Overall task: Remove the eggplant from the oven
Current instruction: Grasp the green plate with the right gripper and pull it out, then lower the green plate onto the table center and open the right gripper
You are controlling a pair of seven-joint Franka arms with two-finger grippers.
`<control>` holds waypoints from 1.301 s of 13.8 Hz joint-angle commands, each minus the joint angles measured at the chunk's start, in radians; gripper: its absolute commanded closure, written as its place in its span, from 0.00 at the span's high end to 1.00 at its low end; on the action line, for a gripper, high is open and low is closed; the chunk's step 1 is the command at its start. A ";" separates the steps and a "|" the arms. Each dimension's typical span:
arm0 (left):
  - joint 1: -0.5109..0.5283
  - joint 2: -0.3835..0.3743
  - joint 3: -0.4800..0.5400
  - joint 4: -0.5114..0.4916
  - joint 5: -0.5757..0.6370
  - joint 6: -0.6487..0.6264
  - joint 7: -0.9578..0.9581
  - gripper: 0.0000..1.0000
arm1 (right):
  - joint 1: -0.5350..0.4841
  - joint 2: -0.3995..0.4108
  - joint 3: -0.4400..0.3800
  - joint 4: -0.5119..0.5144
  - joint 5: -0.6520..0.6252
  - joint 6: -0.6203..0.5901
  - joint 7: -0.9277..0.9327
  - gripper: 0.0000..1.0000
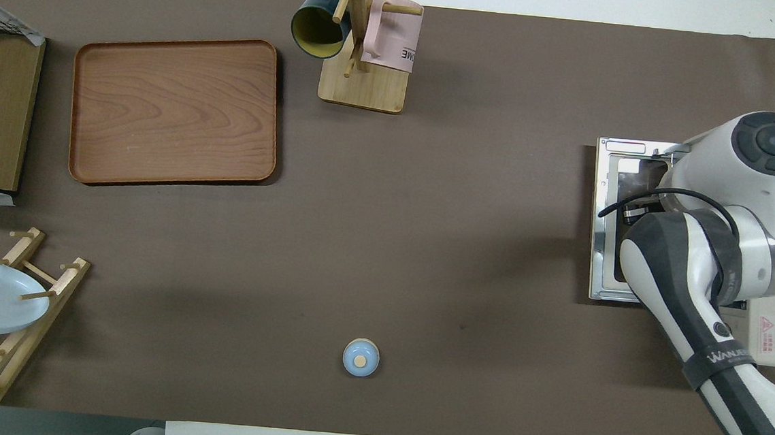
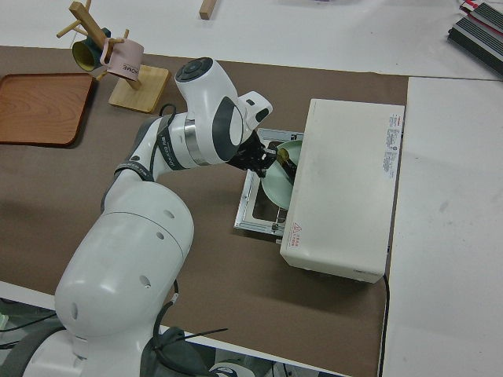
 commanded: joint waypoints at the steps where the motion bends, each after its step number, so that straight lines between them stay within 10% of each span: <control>1: -0.006 -0.001 0.002 0.015 0.012 -0.019 0.002 1.00 | 0.093 0.030 0.007 0.105 -0.010 -0.112 0.095 0.00; 5: -0.005 -0.003 0.002 0.015 0.012 -0.021 -0.001 1.00 | 0.300 0.149 0.009 0.336 0.008 -0.291 0.357 0.00; 12: 0.026 -0.038 0.010 -0.003 0.013 -0.082 0.004 1.00 | 0.604 0.721 0.044 1.106 0.133 -0.406 0.883 0.00; 17: 0.026 -0.039 0.008 -0.011 0.082 -0.067 -0.006 1.00 | 0.632 0.746 0.080 1.079 0.180 -0.282 0.984 0.02; 18: 0.026 -0.042 0.008 -0.021 0.082 -0.056 -0.010 1.00 | 0.632 0.737 0.080 1.049 0.189 -0.219 0.996 0.16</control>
